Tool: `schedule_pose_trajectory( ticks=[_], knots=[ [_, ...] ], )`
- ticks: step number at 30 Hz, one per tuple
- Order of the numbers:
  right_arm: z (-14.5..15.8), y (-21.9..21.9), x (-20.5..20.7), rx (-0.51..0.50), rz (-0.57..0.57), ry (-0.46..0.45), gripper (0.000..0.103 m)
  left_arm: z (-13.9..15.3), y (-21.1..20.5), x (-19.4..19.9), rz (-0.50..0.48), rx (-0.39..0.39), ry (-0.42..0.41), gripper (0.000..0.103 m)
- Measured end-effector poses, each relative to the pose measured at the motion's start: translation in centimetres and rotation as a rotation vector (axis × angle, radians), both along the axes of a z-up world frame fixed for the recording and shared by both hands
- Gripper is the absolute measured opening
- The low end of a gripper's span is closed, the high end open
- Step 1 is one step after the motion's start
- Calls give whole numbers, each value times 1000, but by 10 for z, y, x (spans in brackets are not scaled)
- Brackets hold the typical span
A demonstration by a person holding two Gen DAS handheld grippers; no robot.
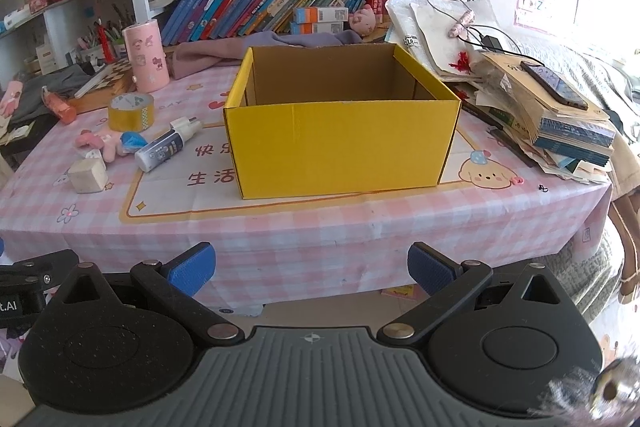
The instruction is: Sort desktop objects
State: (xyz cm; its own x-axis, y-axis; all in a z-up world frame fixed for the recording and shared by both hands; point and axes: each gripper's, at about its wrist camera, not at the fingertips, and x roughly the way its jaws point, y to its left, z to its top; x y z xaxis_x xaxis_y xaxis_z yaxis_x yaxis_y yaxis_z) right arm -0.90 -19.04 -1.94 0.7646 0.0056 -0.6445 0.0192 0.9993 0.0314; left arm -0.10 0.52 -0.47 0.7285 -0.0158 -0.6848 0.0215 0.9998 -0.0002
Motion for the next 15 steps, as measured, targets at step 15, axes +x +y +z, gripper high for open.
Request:
schedule_pose_trajectory(
  ticks=[15],
  knots=[
    [-3, 1, 5, 11, -9, 18, 103, -5, 5, 8, -7, -11, 28, 103]
  ],
)
